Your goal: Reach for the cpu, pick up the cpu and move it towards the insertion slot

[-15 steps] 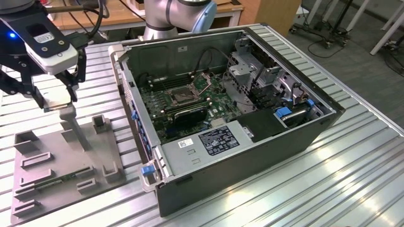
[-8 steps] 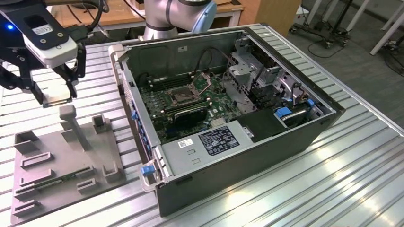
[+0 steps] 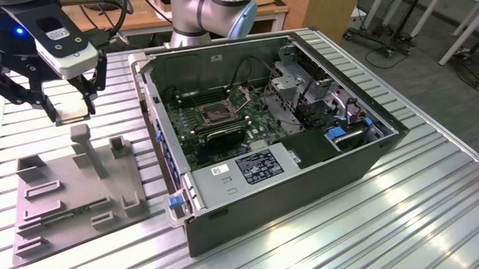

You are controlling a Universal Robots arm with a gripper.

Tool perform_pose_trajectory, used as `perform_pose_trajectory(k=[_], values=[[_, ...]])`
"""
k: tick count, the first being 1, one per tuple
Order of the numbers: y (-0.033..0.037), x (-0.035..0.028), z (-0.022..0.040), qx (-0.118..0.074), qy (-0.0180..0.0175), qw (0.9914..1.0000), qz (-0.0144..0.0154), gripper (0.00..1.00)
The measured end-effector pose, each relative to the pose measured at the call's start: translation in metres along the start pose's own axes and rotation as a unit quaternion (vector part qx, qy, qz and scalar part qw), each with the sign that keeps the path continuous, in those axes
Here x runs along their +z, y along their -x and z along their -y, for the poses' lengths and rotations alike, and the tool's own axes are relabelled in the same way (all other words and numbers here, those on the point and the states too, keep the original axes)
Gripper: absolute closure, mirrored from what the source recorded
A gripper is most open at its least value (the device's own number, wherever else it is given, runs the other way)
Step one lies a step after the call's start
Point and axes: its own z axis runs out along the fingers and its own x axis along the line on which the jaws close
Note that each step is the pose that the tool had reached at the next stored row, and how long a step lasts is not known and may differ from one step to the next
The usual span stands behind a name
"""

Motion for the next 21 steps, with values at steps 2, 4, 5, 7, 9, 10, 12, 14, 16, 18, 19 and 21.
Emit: perform_pose_trajectory(k=[2,4,5,7,9,10,12,14,16,18,19,21], values=[[0.0001,0.0,0.0,0.0,0.0,1.0,0.0,0.45],[0.0008,0.0,0.0,0.0,0.0,1.0,0.0,0.45],[0.0011,0.0,0.0,0.0,0.0,1.0,0.0,0.45],[0.0022,0.0,0.0,0.0,0.0,1.0,0.0,0.45],[0.0041,0.0,-0.0001,0.0,0.0,1.0,0.0,0.45],[0.0049,0.0,0.0,0.0,0.0,1.0,0.0,0.45],[0.0056,0.0,-0.0001,0.0,0.0,1.0,0.0,0.45],[0.0059,-0.0007,-0.0002,0.0,-0.0001,1.0,-0.0001,0.45],[0.006,-0.0026,-0.0003,0.0,0.0,1.0,0.0,0.45],[0.006,-0.0065,-0.0004,0.0,0.0,1.0,0.0,0.45],[0.006,-0.0084,-0.0005,0.0,0.0,1.0,0.0,0.45],[0.0067,-0.0093,-0.0005,0.0,0.0001,1.0,0.0001,0.45]])
